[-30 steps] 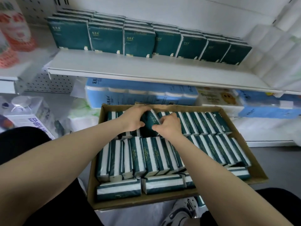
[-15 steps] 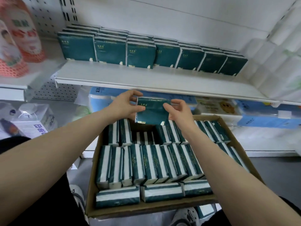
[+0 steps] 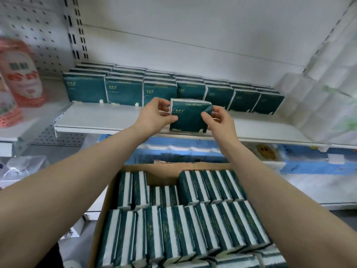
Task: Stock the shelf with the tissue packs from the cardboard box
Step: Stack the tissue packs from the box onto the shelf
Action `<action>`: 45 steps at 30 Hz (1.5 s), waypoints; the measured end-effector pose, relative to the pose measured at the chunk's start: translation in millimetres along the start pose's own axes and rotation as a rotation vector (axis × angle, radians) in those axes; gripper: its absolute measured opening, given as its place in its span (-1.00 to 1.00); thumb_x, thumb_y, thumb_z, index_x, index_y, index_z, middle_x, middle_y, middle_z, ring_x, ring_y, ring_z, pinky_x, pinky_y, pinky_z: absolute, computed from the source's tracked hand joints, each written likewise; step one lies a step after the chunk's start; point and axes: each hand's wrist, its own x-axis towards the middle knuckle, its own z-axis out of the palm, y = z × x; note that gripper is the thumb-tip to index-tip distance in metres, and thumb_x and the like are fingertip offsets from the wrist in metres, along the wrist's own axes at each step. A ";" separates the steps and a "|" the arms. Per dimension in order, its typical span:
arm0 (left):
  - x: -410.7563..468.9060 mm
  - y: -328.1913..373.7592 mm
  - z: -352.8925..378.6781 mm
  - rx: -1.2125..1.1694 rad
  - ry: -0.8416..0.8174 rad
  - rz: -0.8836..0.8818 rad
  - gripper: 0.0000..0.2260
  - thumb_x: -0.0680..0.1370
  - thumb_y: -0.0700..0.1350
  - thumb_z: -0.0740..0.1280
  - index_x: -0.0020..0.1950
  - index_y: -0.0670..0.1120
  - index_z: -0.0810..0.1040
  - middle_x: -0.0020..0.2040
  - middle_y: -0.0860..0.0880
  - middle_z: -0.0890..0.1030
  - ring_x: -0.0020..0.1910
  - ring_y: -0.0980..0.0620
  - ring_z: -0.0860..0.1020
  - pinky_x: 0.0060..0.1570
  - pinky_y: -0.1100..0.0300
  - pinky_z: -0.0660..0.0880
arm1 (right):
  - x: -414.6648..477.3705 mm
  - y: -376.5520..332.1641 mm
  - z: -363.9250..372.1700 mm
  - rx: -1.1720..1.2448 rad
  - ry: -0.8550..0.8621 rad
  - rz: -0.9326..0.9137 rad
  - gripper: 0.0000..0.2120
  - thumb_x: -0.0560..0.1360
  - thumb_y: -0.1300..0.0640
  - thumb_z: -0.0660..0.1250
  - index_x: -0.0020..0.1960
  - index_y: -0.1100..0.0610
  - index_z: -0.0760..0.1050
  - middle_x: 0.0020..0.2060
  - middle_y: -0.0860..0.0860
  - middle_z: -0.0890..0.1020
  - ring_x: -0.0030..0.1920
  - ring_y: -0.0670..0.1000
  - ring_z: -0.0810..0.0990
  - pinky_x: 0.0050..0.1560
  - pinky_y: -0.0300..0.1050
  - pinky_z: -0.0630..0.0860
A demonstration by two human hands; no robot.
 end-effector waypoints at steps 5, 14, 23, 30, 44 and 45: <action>26.8 -5.6 26.8 0.001 0.037 0.014 -0.67 0.48 -0.15 0.47 0.18 -0.07 0.45 -0.05 0.06 0.54 -0.03 0.05 0.55 0.04 0.23 0.49 | 28.3 7.9 -6.7 -0.045 0.058 -0.038 -0.62 0.58 0.01 0.34 0.38 0.03 0.43 0.12 0.00 0.56 0.11 -0.03 0.56 0.05 -0.19 0.52; 64.2 -26.5 51.5 0.051 0.158 0.070 -0.76 0.50 -0.20 0.41 0.12 -0.02 0.48 -0.01 0.05 0.60 0.00 0.07 0.58 0.01 0.26 0.53 | 71.8 23.1 4.0 -0.111 0.096 -0.041 -0.64 0.61 0.07 0.29 0.39 0.08 0.42 0.01 0.00 0.56 -0.08 -0.13 0.53 -0.18 -0.33 0.44; 73.4 -42.1 55.1 0.163 0.185 0.185 -0.58 0.49 -0.23 0.38 0.34 -0.03 0.45 0.01 -0.04 0.57 -0.10 0.00 0.59 0.07 0.10 0.53 | 86.9 39.1 22.8 -0.136 0.138 -0.076 -0.64 0.57 0.04 0.31 0.35 0.02 0.40 0.07 0.03 0.56 0.04 -0.02 0.57 0.06 -0.14 0.54; 72.2 -42.8 56.5 0.119 0.182 0.164 -0.60 0.51 -0.23 0.37 0.34 -0.08 0.44 0.04 -0.03 0.57 -0.06 0.05 0.62 0.01 0.25 0.48 | 81.8 39.8 19.7 -0.102 0.146 -0.073 -0.67 0.58 0.15 0.34 0.30 0.11 0.36 0.01 -0.09 0.54 -0.01 -0.18 0.54 -0.08 -0.41 0.45; 73.4 -47.4 57.4 0.100 0.141 0.150 -0.55 0.53 -0.24 0.33 0.42 -0.09 0.40 0.14 -0.02 0.61 0.05 0.06 0.62 0.16 0.23 0.47 | 85.1 41.6 20.2 -0.209 0.058 -0.103 -0.60 0.59 0.16 0.24 0.43 0.08 0.43 0.20 -0.05 0.62 0.19 -0.08 0.55 0.22 -0.19 0.46; 73.3 -47.3 57.7 0.101 0.139 0.148 -0.55 0.53 -0.24 0.33 0.42 -0.08 0.39 0.14 -0.02 0.61 0.05 0.07 0.62 0.15 0.25 0.46 | 84.9 41.2 20.0 -0.208 0.051 -0.105 -0.60 0.59 0.16 0.24 0.43 0.08 0.43 0.18 -0.07 0.62 0.18 -0.09 0.55 0.22 -0.17 0.47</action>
